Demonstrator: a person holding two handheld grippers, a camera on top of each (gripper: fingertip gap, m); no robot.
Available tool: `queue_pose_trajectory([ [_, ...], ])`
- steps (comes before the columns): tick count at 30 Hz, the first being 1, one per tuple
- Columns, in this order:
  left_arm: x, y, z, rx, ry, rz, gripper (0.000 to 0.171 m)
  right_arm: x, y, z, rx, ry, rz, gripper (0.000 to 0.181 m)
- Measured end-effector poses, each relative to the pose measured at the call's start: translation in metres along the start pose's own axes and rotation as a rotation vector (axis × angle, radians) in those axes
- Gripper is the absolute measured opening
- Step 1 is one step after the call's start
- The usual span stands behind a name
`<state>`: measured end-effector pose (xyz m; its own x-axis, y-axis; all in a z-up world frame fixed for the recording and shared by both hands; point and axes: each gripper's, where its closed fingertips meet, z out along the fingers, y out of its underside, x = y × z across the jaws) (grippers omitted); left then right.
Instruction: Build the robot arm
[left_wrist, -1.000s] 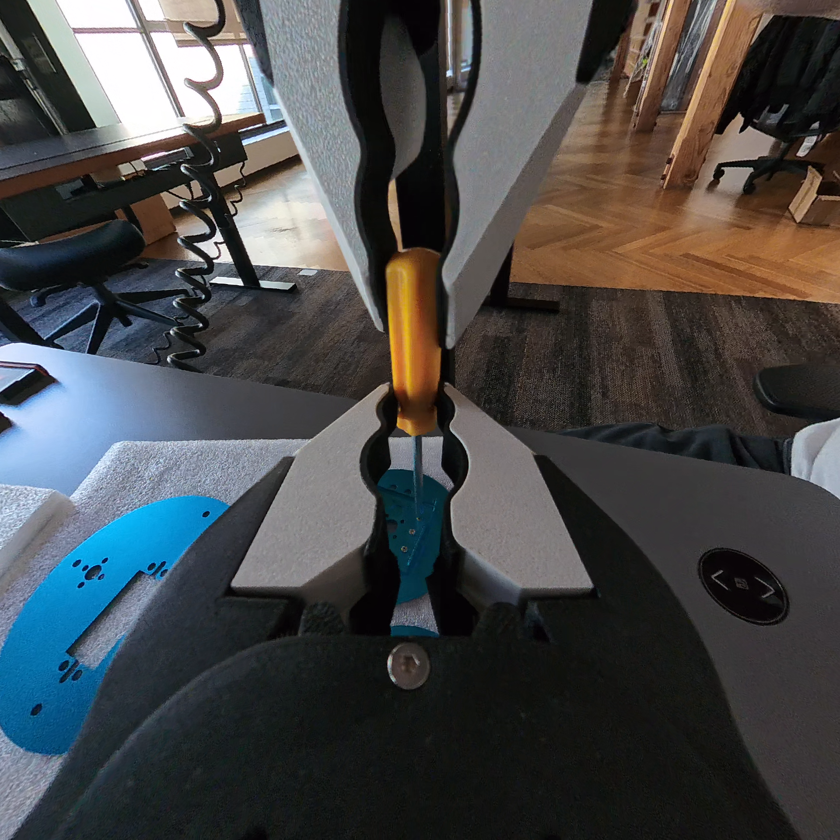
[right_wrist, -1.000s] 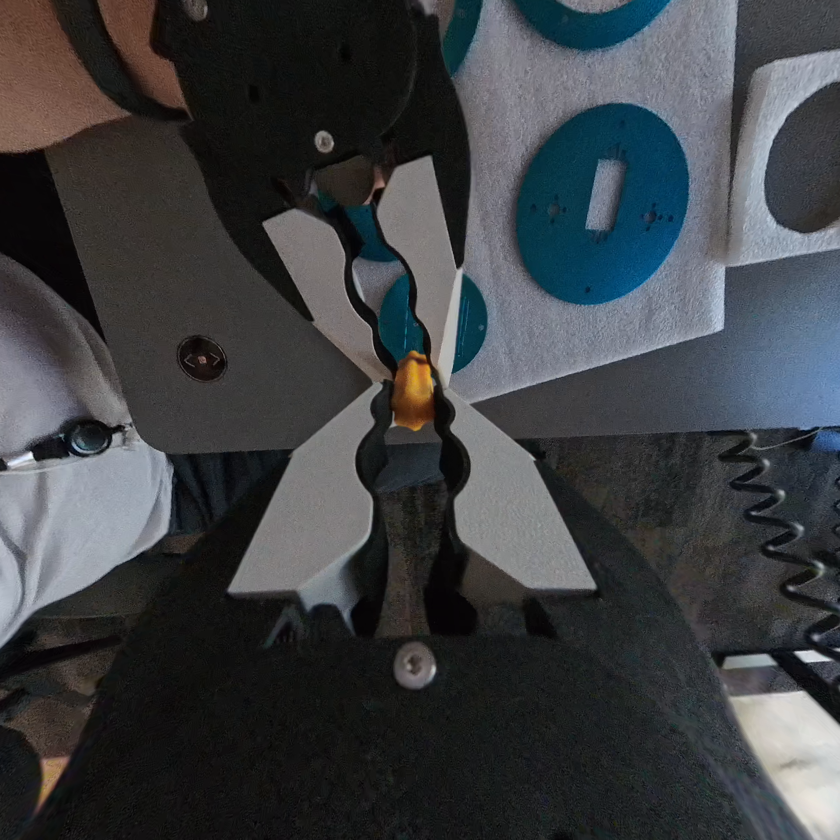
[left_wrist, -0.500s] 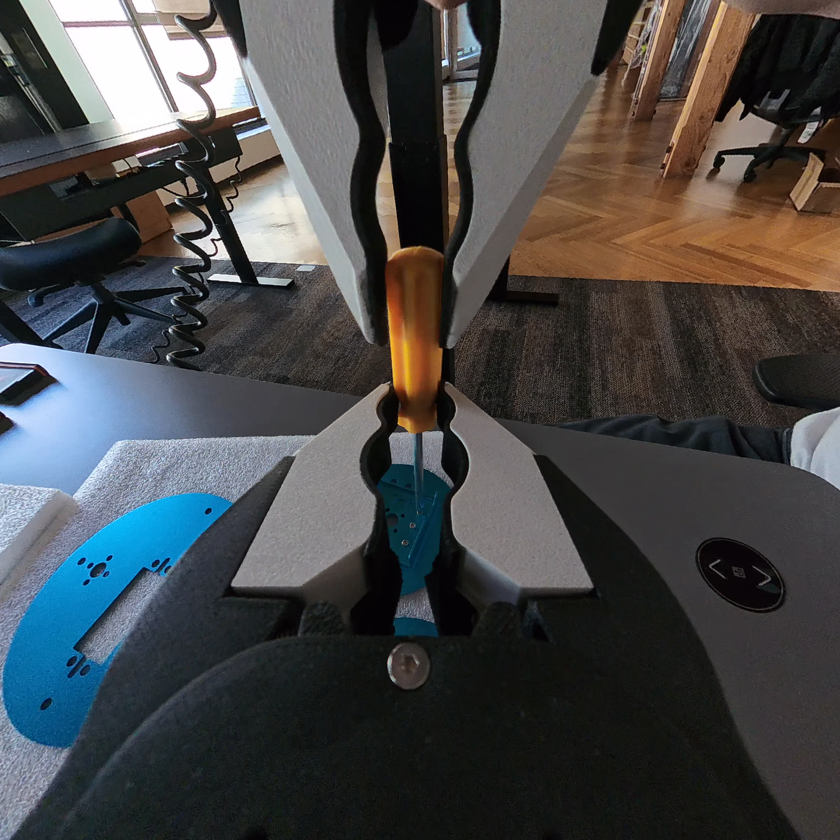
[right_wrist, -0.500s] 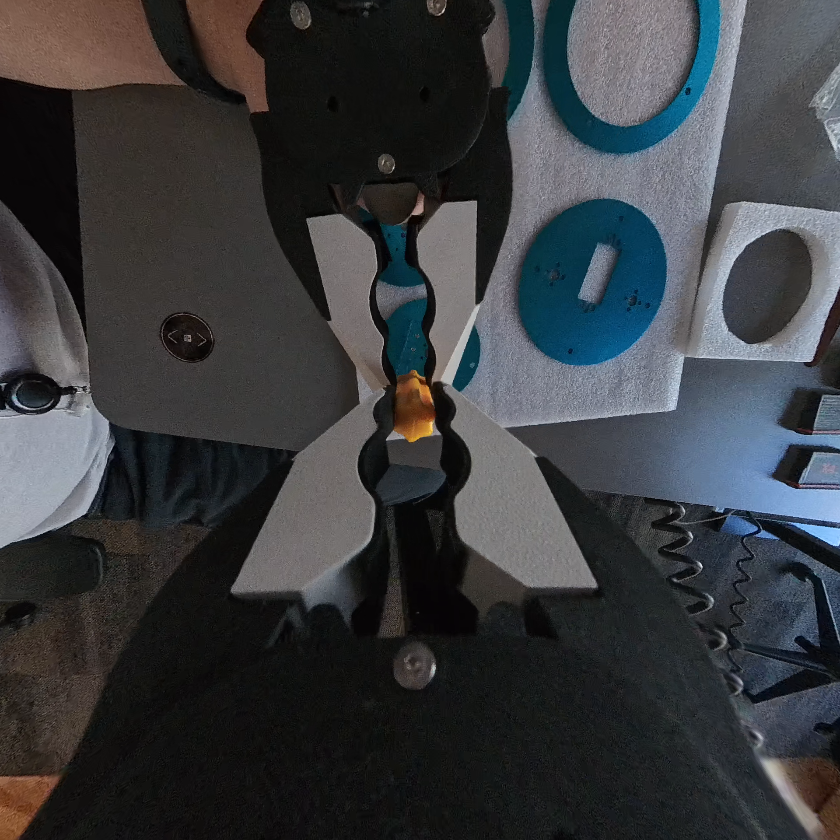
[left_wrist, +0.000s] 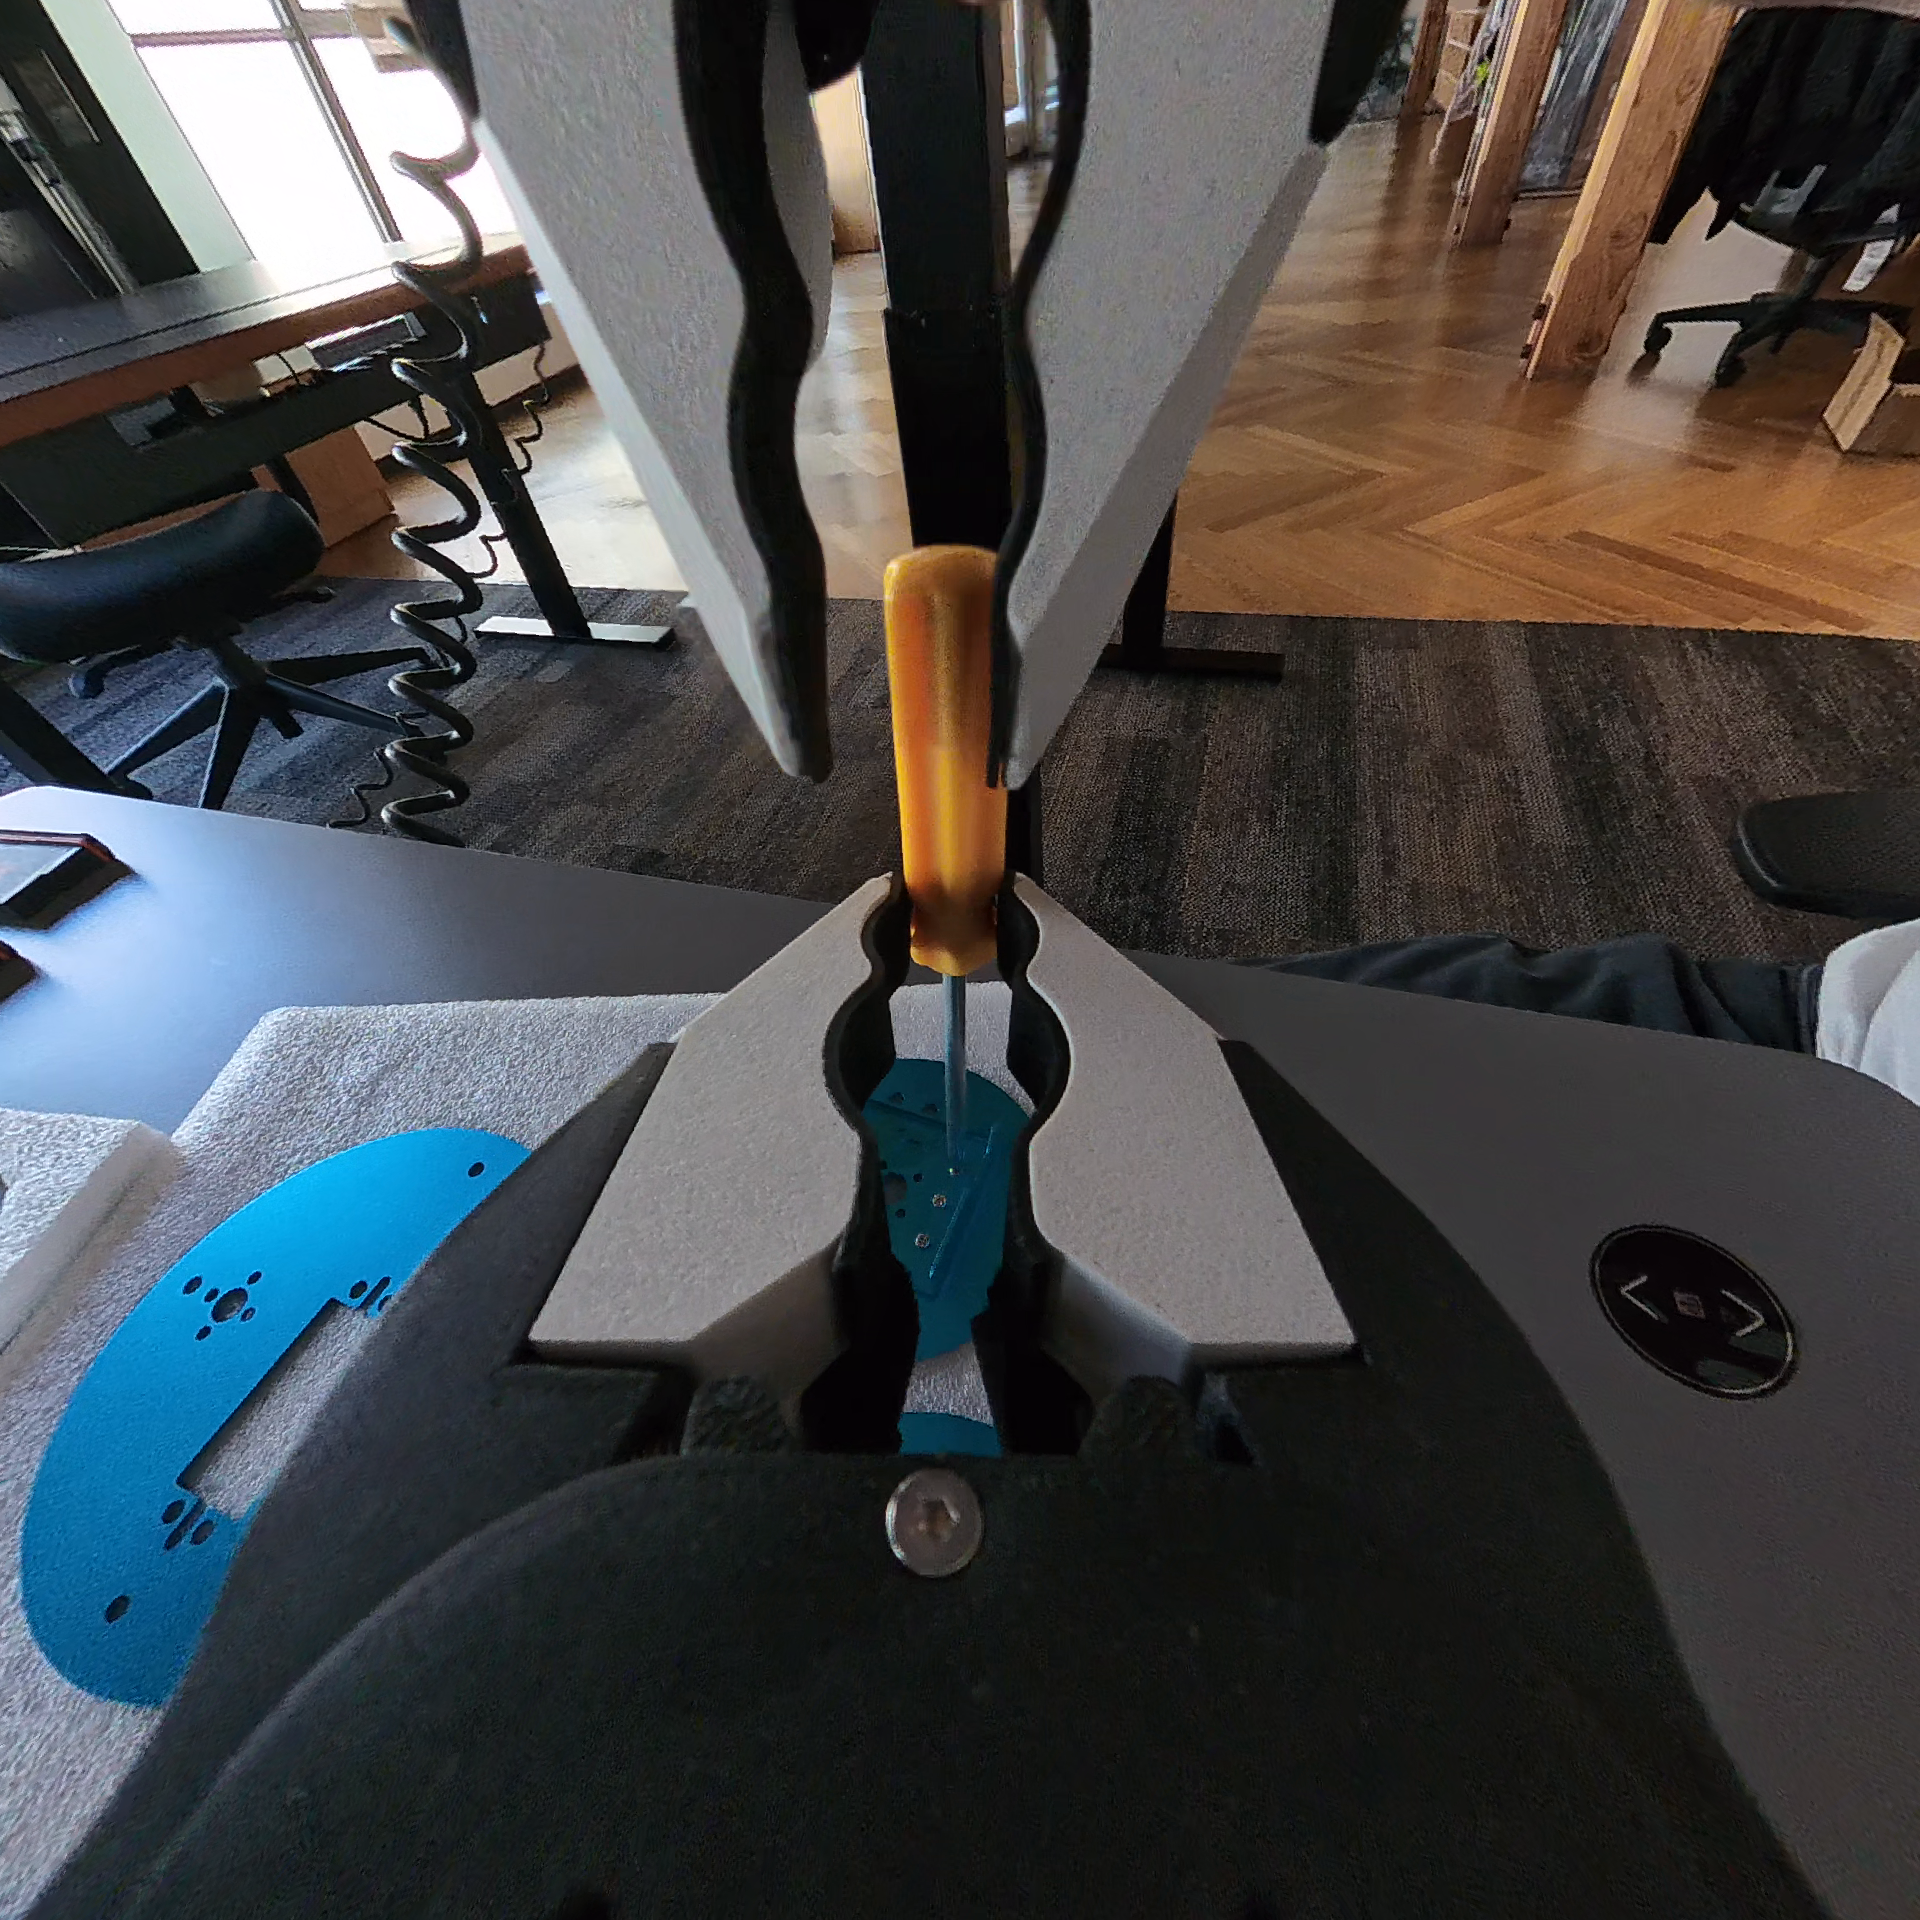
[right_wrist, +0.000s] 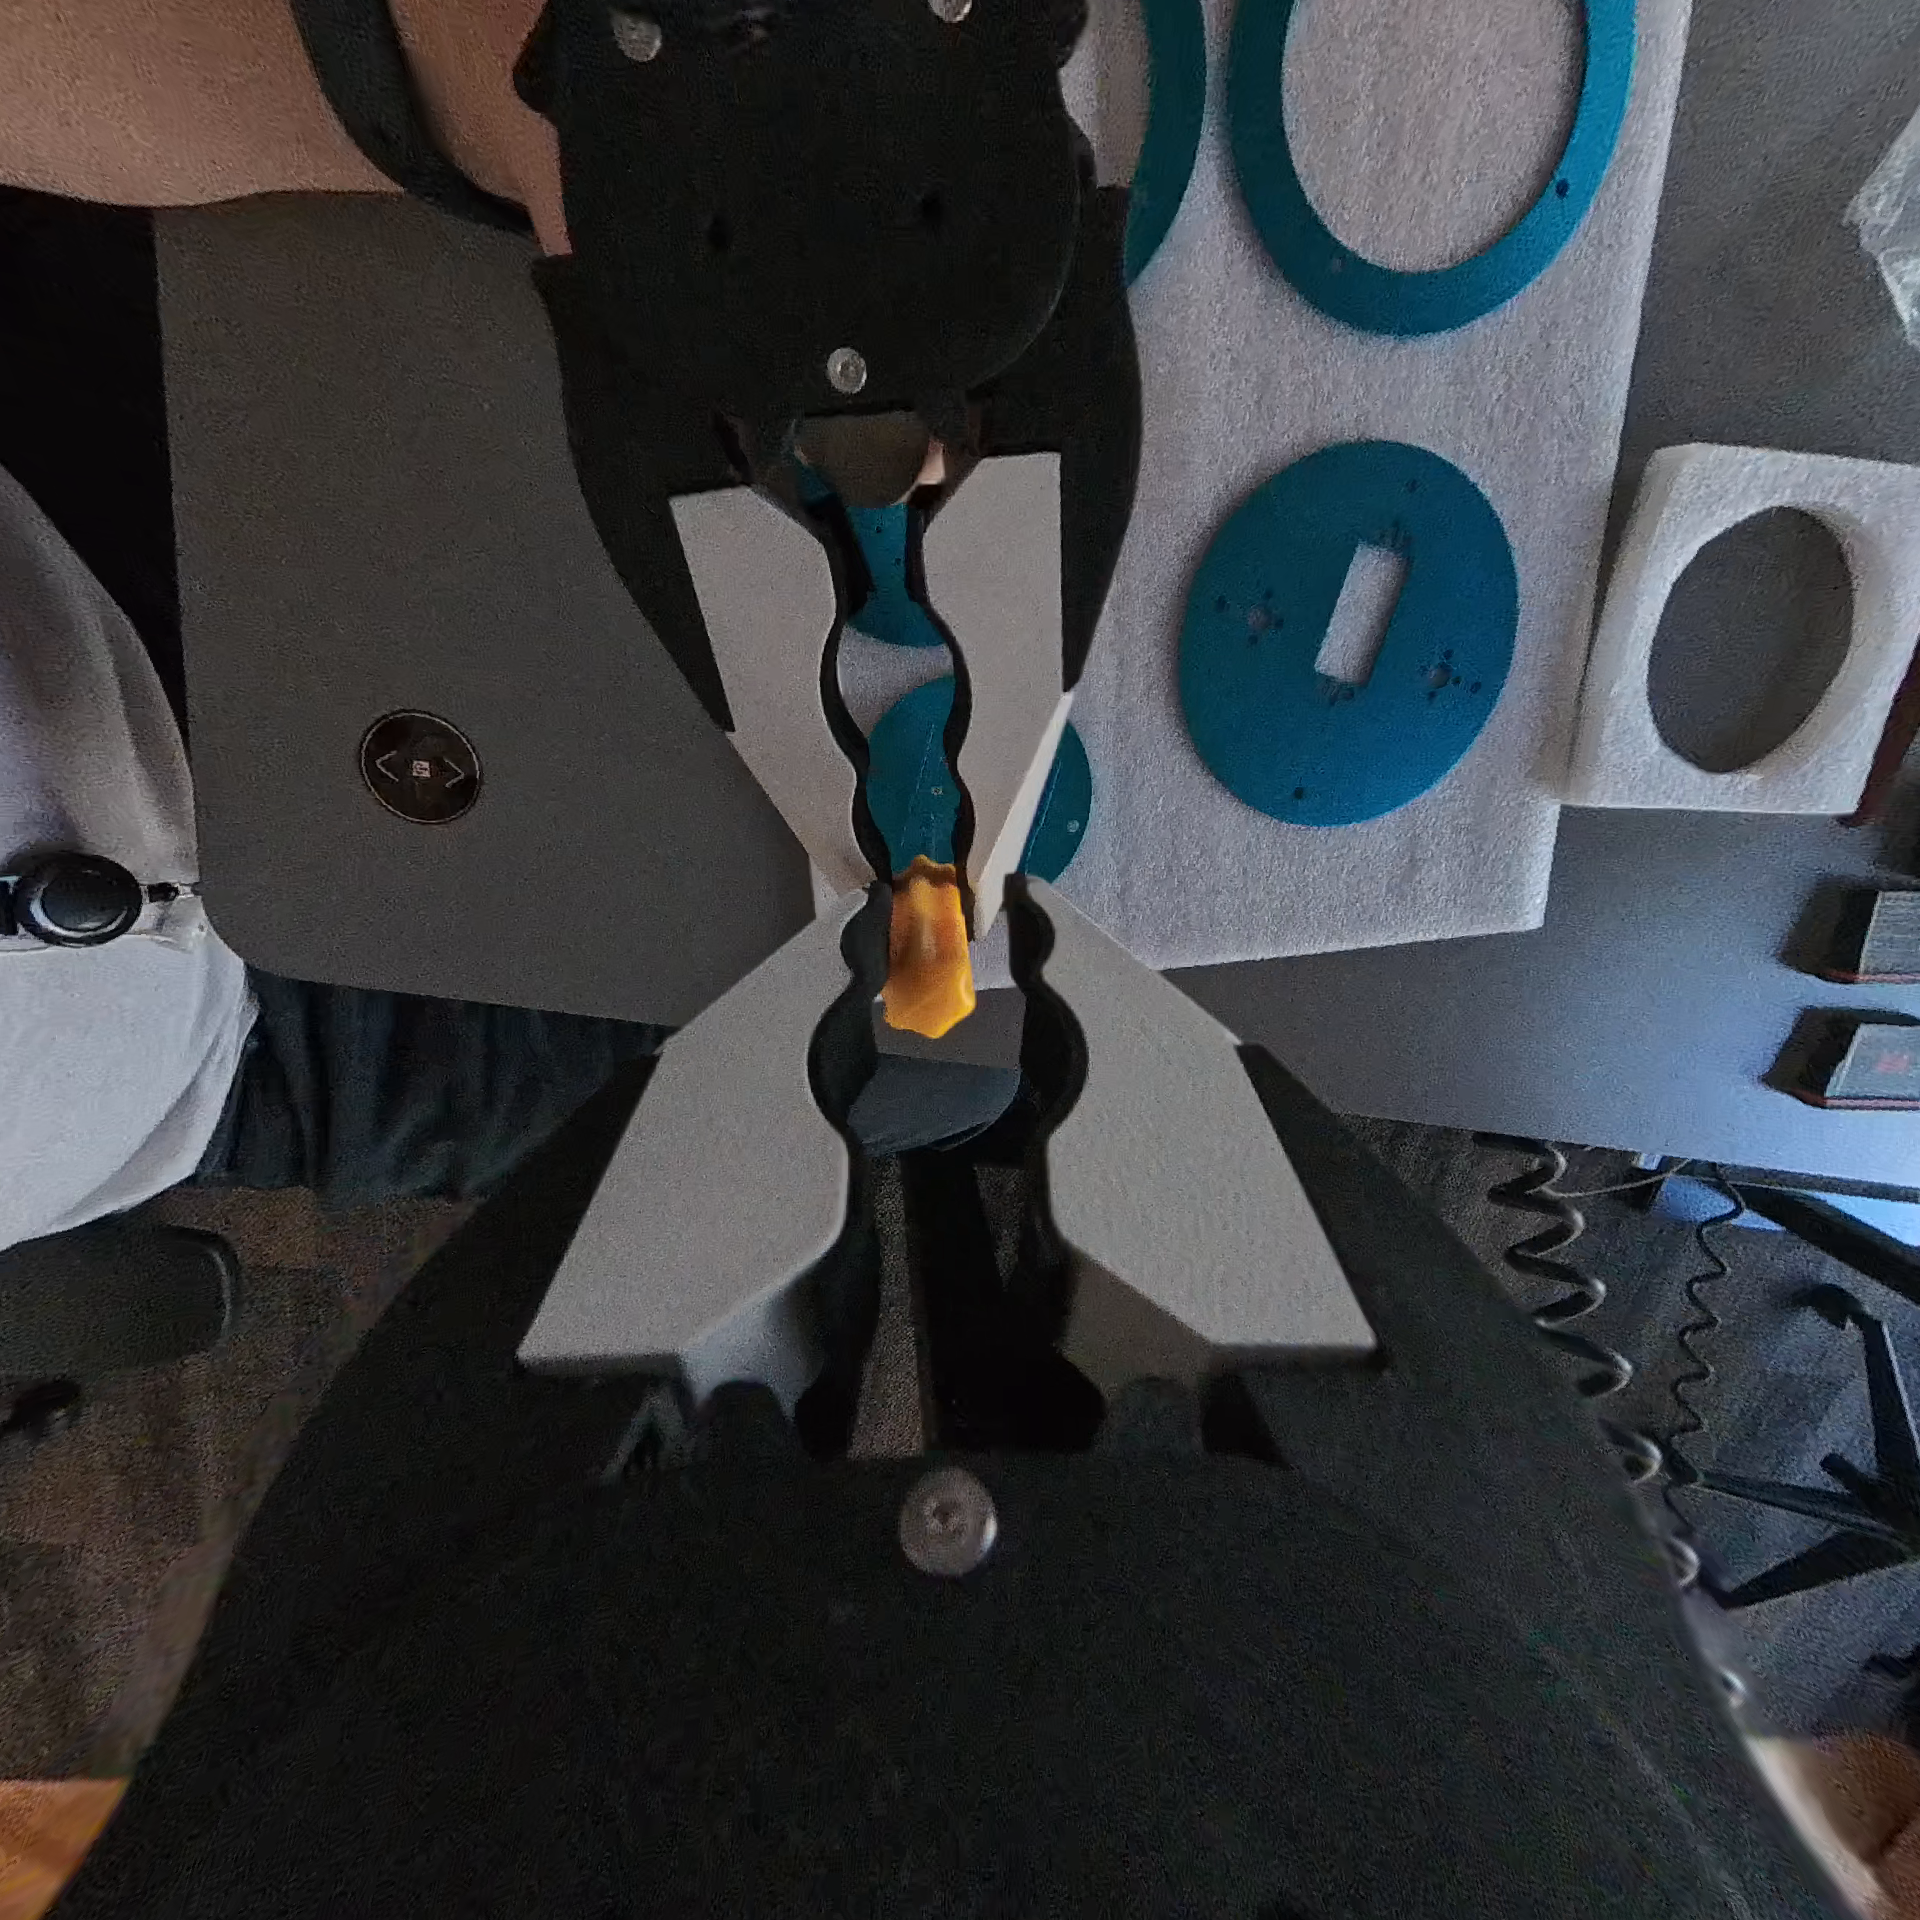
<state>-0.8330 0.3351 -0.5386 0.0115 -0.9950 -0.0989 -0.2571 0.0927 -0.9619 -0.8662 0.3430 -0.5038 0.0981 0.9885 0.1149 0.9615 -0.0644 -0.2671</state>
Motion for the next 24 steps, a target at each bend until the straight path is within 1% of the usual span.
queue_pose_trajectory([
  [2,0.0,0.0,0.0,0.0,0.004,-0.001,0.015,-0.005,-0.001,0.001,0.011,-0.036,-0.044,0.014],
  [6,0.001,0.0,0.0,-0.001,0.003,0.004,0.015,-0.007,-0.001,-0.001,0.008,-0.072,-0.072,0.022],
  [9,-0.002,0.001,-0.003,0.001,-0.004,-0.007,0.015,-0.008,-0.006,-0.007,0.057,-0.116,-0.052,0.026],
  [12,-0.002,0.001,-0.003,0.0,-0.002,-0.005,0.015,-0.007,-0.004,-0.005,0.05,-0.09,-0.094,0.024],
  [13,-0.001,0.001,-0.002,0.0,0.001,-0.003,0.015,-0.007,-0.002,-0.003,0.03,-0.074,-0.117,0.018],
  [16,0.0,0.001,-0.003,0.001,0.006,-0.003,0.015,-0.008,-0.003,0.0,0.025,-0.053,-0.138,0.017],
  [19,-0.001,0.0,-0.002,0.008,0.004,-0.02,0.015,-0.005,-0.001,0.001,0.016,-0.063,-0.003,0.017],
  [21,-0.003,0.0,-0.001,0.009,0.0,-0.033,0.015,-0.002,-0.001,0.001,0.008,-0.039,0.113,0.018],
  [23,-0.005,0.001,-0.001,0.0,-0.024,-0.026,0.017,0.005,-0.004,0.003,0.018,0.002,0.334,0.017],
  [24,-0.005,0.001,-0.002,-0.001,-0.021,-0.027,0.016,0.005,-0.005,0.004,0.033,0.014,0.395,0.017],
])
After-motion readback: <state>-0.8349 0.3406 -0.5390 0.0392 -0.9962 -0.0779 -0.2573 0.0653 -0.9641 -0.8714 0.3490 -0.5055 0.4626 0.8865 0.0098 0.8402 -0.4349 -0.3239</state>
